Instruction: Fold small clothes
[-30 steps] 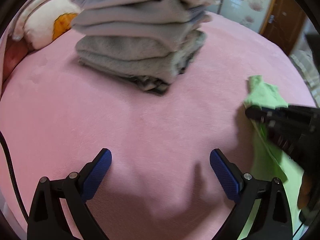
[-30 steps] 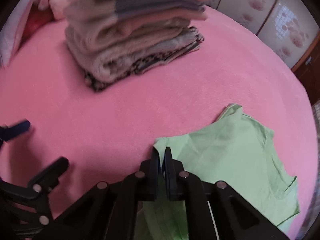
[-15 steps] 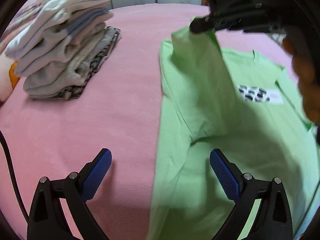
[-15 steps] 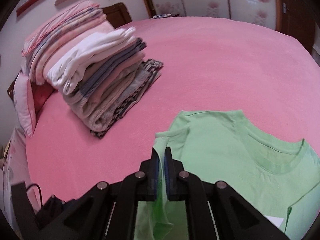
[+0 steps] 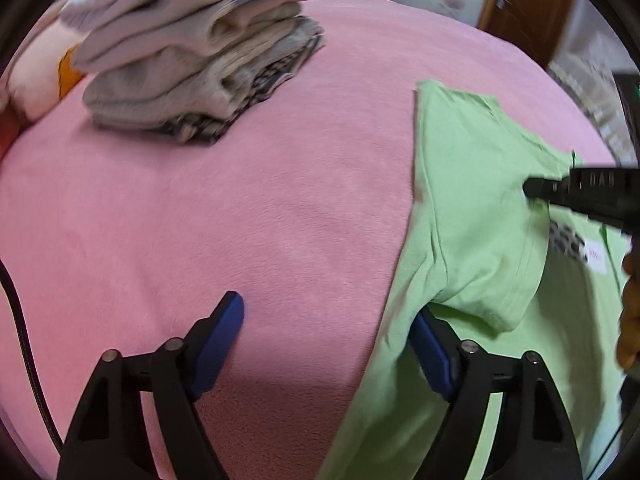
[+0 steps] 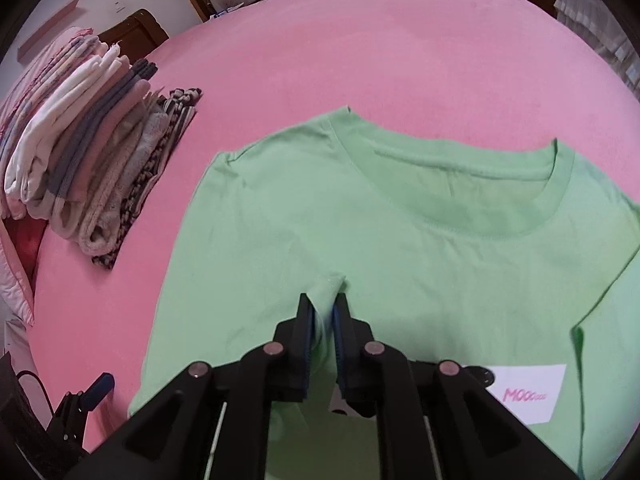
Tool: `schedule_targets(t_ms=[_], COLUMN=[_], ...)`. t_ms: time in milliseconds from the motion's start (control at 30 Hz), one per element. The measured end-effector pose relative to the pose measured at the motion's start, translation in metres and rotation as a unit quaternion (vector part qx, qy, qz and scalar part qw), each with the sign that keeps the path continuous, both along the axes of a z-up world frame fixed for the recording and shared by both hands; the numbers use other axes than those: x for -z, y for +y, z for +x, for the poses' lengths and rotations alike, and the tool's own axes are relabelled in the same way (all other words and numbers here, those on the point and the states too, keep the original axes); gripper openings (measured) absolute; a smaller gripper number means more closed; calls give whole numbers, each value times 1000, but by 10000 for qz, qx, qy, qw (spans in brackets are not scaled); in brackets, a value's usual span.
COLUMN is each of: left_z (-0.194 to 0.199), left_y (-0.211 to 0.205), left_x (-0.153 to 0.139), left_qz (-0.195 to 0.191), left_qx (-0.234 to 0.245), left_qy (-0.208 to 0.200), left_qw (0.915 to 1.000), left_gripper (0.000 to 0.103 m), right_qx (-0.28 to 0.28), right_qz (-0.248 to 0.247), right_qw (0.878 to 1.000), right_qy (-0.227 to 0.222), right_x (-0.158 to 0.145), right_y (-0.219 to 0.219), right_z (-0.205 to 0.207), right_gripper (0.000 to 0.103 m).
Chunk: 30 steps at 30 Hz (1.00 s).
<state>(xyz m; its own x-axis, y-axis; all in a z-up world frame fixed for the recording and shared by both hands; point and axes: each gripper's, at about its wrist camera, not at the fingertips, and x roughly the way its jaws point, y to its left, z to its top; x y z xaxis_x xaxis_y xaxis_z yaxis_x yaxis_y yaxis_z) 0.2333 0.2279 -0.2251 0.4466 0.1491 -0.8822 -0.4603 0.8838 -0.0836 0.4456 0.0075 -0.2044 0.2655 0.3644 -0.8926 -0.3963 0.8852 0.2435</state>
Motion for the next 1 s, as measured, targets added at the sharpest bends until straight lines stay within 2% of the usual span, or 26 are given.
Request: schedule_targets(t_ms=[133,300,400,533,667,733,833,933,1000], left_z=[-5,-11,-15,-2,44,78,125,165,187], left_y=[7,1,3,9,10,11,10,13,17], left_x=[2,-6,-22,-50,-66,-62,-51,-38,-24], left_qz=[-250,-301,-450,-224,174,290,343,213,105], left_qx=[-104,293,567,708,909,1066,1266,1321,1280], left_qy=[38,241,211,9,-194,-229,-201,-190,-18], left_qw=[9996,9988,9972,9972,9955,9936,9912,9908,9917], left_gripper=[79,79,79,79,79,79,79,79,74], right_qx=[-53,-47,-28,66,71,49,5,-57,-91], right_qz=[151,241,225,294,424,436,467,480,465], right_qw=[9998,9996,9996,9994,9991,9990,9989,9988,9989], right_qy=[-70,-102,-149,-176,-44,1,40,27,18], right_x=[-4,-10,-14,-17,-13,-10,-5,-1,1], right_y=[3,-2,-11,-25,-32,-31,-30,-29,-28], right_z=[-5,-3,-1,4,7,7,8,9,10], right_gripper=[19,21,21,21,21,21,21,21,21])
